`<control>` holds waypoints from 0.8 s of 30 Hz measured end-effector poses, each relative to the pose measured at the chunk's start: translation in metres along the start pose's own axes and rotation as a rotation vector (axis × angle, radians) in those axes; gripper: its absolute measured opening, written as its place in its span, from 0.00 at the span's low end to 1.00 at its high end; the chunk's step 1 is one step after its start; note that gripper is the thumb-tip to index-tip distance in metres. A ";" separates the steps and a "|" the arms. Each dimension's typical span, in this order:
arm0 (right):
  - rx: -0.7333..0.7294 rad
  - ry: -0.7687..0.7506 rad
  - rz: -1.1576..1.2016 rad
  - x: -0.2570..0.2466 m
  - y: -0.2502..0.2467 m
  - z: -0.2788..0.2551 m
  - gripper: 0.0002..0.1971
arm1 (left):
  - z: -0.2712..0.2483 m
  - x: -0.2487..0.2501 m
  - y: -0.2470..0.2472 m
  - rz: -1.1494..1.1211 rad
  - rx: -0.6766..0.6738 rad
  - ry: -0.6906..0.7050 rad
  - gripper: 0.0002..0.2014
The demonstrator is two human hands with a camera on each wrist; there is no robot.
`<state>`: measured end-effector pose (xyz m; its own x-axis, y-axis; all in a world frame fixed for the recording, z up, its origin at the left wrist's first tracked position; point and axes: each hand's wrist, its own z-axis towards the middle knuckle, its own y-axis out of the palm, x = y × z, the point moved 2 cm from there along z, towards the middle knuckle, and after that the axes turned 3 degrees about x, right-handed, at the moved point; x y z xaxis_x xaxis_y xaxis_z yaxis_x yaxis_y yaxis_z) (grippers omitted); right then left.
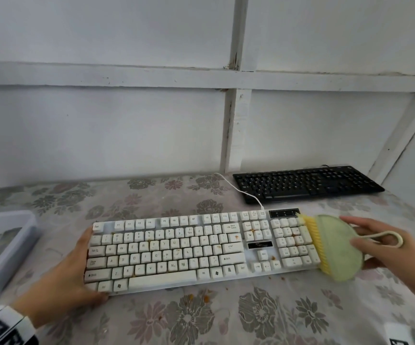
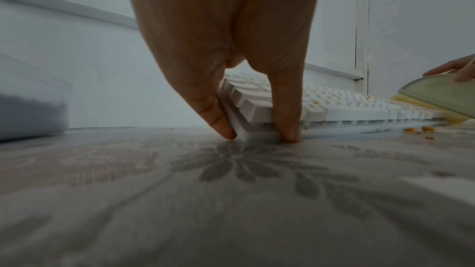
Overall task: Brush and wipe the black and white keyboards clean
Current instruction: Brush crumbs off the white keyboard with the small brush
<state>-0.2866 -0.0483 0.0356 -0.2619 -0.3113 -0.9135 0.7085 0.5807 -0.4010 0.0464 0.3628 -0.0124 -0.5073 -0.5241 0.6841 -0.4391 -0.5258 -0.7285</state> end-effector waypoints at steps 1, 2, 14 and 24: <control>-0.014 0.015 -0.015 0.001 -0.003 -0.001 0.23 | 0.000 -0.001 0.000 -0.001 0.001 -0.004 0.59; -0.021 0.018 -0.023 0.000 -0.007 -0.001 0.23 | 0.001 -0.002 0.000 -0.001 0.002 -0.007 0.59; 0.073 -0.077 0.037 -0.029 -0.002 0.024 0.22 | 0.003 -0.004 0.000 -0.072 0.002 0.077 0.58; 0.083 -0.046 -0.043 -0.035 -0.015 0.003 0.20 | 0.010 -0.027 0.003 -0.049 -0.030 0.060 0.64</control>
<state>-0.2858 -0.0487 0.0736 -0.2641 -0.3697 -0.8908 0.7500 0.5020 -0.4307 0.0658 0.3690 -0.0325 -0.5274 -0.4567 0.7164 -0.4861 -0.5293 -0.6953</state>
